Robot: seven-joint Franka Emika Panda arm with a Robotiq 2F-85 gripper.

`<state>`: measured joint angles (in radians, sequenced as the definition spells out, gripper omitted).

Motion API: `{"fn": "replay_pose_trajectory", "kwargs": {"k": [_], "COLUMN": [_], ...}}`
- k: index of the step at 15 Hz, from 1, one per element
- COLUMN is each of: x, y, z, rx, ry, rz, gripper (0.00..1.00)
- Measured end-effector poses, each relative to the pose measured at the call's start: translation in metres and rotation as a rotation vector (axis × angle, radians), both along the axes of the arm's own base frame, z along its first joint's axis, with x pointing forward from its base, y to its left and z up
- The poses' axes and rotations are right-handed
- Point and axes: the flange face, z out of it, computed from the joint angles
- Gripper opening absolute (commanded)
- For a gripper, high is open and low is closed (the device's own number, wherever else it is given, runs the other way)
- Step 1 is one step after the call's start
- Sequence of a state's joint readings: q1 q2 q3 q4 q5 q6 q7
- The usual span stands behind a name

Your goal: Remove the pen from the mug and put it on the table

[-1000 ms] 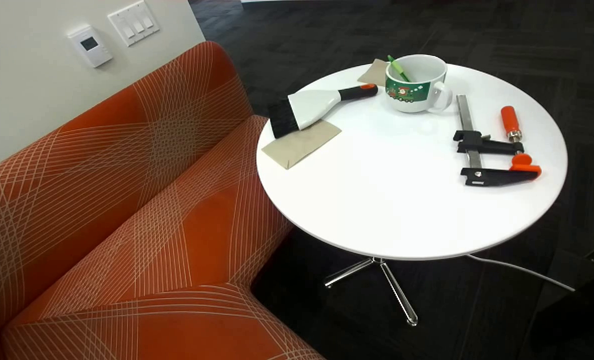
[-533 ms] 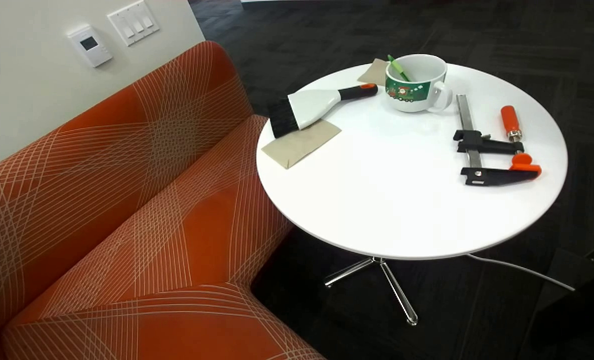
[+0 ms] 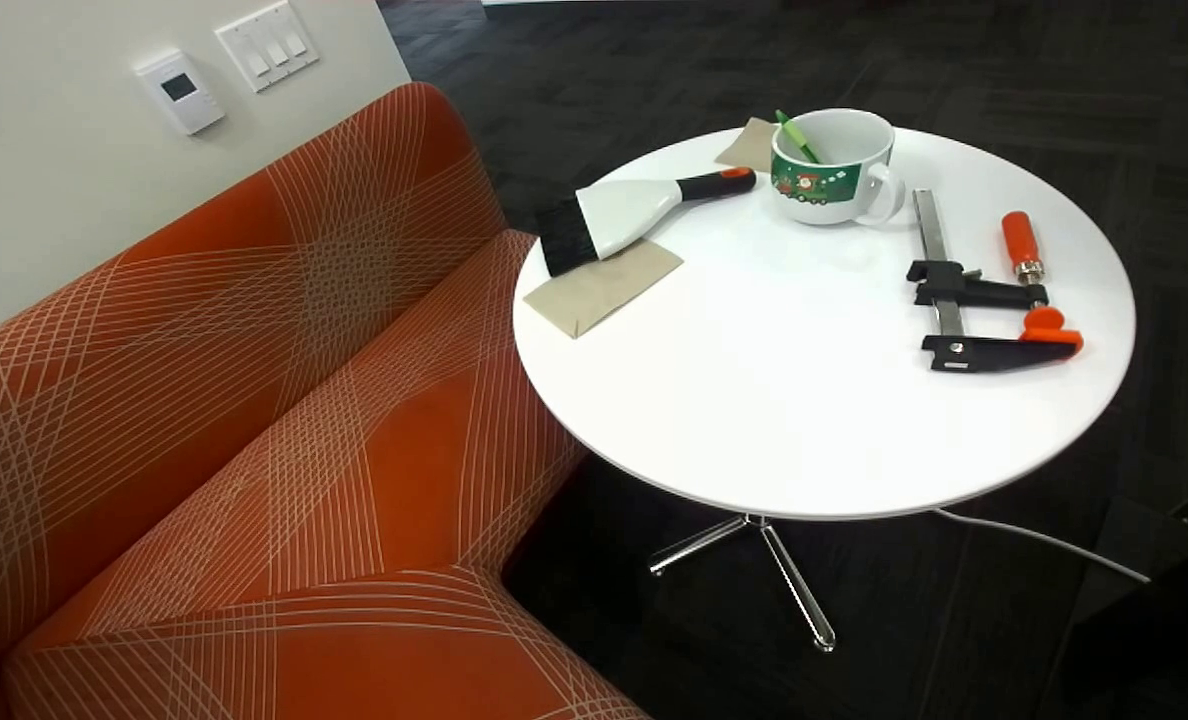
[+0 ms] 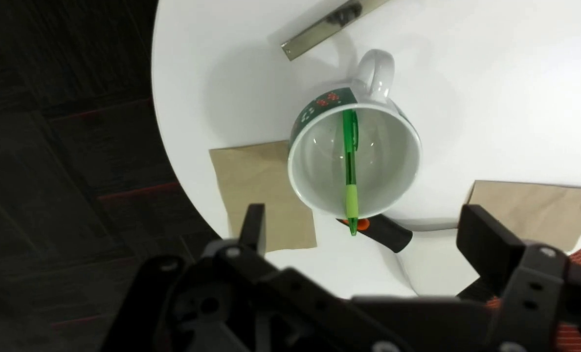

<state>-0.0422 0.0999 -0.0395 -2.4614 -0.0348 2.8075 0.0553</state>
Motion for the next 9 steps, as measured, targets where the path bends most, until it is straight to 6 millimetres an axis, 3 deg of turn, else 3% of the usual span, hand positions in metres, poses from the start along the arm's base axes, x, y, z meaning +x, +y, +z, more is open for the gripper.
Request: {"fn": "replay_pose_trajectory", "kwargs": {"k": [4, 9], "x": [0.024, 0.032], "y": [0.0, 0.001], "z": [-0.036, -0.042], "rx": [0.005, 0.004], "ry": [0.005, 0.008], "rz": [-0.039, -0.043], "gripper": [1.0, 1.0]}}
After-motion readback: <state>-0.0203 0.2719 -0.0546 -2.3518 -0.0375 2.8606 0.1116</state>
